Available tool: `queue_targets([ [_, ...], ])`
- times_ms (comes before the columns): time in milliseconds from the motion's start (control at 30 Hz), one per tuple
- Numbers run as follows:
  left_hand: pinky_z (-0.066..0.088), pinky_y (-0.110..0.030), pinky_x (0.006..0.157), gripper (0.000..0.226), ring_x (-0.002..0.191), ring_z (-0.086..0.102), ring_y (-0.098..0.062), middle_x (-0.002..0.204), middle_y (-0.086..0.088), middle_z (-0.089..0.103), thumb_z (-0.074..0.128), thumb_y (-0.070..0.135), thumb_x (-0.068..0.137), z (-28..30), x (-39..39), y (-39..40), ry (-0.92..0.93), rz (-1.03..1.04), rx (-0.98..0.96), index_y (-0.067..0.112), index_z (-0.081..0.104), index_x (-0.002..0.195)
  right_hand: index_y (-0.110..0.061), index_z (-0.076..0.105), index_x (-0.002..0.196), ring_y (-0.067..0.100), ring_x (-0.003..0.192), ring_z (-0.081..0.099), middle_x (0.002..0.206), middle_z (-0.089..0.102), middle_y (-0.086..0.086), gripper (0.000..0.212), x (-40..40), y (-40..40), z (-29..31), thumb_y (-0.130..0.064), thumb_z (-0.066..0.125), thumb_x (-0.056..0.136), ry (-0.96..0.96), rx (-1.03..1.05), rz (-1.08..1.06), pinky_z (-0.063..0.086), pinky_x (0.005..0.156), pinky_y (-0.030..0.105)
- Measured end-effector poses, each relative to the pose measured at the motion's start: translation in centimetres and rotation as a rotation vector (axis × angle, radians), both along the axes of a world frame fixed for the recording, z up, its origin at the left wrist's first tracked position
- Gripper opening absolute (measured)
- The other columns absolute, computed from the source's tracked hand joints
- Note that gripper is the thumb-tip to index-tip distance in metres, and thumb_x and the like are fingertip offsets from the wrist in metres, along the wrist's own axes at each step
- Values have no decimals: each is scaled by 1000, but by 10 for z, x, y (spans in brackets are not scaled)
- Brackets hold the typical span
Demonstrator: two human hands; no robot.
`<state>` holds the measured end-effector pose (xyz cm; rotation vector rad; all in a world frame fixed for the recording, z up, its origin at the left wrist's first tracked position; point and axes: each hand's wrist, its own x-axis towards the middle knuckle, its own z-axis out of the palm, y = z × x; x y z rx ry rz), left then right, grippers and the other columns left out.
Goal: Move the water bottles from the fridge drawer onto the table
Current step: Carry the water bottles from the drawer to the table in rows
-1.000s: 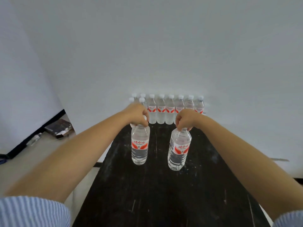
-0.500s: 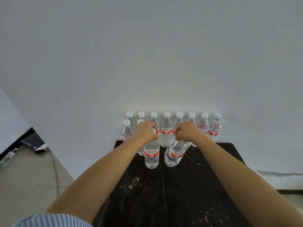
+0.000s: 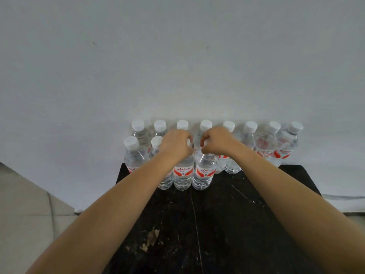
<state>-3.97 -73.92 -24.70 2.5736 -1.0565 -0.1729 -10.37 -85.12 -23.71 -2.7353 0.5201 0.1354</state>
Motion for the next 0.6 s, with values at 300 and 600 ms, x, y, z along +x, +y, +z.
queue_targets([
  [300, 51, -38, 85, 28, 105, 59, -29, 114, -15, 62, 54, 4, 86, -6, 2, 6, -49, -73, 88, 8, 58, 113, -6, 62, 106, 26, 96, 60, 107, 66, 13, 29, -4, 9, -7, -20, 63, 80, -84, -13, -88, 36, 69, 24],
  [600, 47, -33, 79, 29, 104, 56, -25, 117, -10, 58, 44, 9, 91, 41, -33, 49, -209, -54, 178, 8, 57, 117, 1, 58, 107, 26, 94, 59, 92, 60, 12, 26, -66, 15, 17, -13, 53, 86, -141, 109, -280, 44, 76, 29],
])
